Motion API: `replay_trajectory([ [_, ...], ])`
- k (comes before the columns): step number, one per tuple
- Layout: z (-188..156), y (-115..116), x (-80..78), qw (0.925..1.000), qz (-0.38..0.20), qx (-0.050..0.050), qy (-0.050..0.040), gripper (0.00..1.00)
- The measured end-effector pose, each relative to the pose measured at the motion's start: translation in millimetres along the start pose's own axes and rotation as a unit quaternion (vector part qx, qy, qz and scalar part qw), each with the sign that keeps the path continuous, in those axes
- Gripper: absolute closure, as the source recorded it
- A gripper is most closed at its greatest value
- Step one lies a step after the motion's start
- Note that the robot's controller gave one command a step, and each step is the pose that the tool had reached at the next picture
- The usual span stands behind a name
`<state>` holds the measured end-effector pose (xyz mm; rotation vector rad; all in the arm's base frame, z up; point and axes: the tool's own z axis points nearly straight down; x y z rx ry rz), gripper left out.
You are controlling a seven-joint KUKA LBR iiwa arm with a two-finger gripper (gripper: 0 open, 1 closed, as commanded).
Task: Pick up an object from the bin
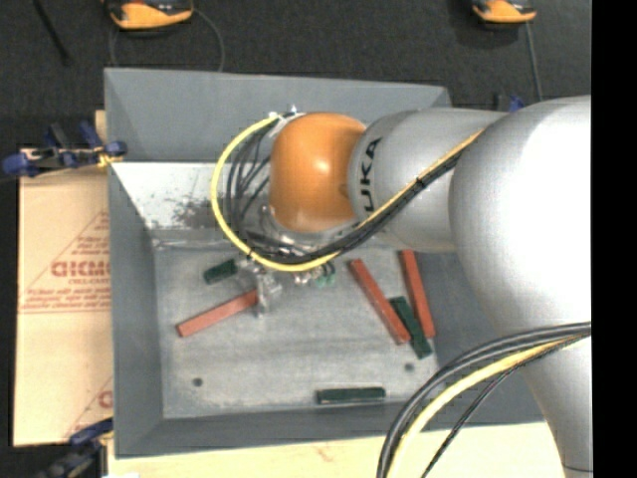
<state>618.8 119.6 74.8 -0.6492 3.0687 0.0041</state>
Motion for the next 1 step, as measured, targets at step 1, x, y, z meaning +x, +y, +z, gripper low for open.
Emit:
replay_trajectory([
  [1,-140.9,-11.2,-1.2,0.9991,-0.043,0.003,-0.0035,1.00],
])
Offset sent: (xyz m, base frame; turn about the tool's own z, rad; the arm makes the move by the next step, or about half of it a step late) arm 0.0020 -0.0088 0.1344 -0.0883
